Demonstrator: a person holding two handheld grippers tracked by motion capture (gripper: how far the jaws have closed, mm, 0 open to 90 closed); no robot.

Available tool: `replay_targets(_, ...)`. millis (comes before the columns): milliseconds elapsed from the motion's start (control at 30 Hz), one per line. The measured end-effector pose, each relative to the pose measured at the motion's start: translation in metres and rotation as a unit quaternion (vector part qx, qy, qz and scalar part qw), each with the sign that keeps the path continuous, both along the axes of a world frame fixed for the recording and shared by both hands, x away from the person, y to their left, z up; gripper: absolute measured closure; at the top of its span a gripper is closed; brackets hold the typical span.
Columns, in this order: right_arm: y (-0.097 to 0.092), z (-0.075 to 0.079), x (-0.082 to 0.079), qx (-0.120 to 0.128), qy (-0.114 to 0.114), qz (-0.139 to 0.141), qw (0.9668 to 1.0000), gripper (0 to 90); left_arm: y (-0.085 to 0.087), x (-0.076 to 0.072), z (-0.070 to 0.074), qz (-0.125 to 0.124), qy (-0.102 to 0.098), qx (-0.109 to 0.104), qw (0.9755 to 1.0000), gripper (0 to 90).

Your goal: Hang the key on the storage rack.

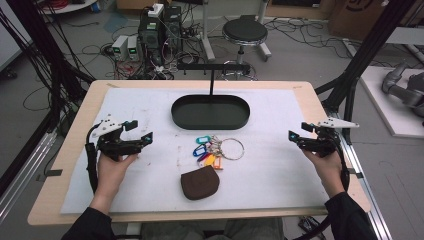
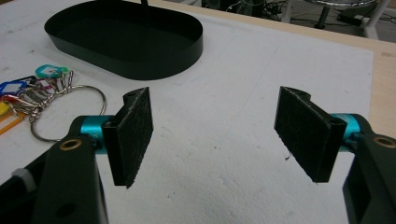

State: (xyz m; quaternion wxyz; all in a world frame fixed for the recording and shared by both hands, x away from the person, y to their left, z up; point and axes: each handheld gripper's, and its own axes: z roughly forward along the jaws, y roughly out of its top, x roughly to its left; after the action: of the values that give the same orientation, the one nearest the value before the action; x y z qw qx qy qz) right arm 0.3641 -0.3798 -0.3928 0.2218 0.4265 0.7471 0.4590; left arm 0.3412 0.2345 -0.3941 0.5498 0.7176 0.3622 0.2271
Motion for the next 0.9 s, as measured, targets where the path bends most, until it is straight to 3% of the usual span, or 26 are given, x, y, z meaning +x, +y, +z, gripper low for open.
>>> replay_targets(167,-0.001,-0.001,0.002,0.0,-0.002,-0.003,1.0,28.5,-0.003,-0.002,0.001,-0.012,0.0,0.008,0.9999,22.2)
replay_targets(300,-0.001,-0.001,0.002,-0.001,-0.004,-0.003,1.0,28.5,-0.004,-0.002,0.001,-0.023,0.001,-0.006,0.9997,22.5)
replay_targets(500,-0.001,-0.001,0.002,-0.001,-0.002,-0.003,1.0,28.5,-0.01,-0.002,0.001,-0.04,0.006,0.0,0.9992,23.3)
replay_targets(700,0.0,-0.001,0.001,-0.005,-0.001,-0.005,1.0,28.5,-0.021,-0.002,0.001,-0.052,0.002,-0.003,0.9987,25.1)
replay_targets(900,0.0,-0.002,0.001,-0.006,0.0,-0.006,1.0,28.5,-0.035,-0.003,-0.001,-0.068,0.005,0.006,0.9976,25.4)
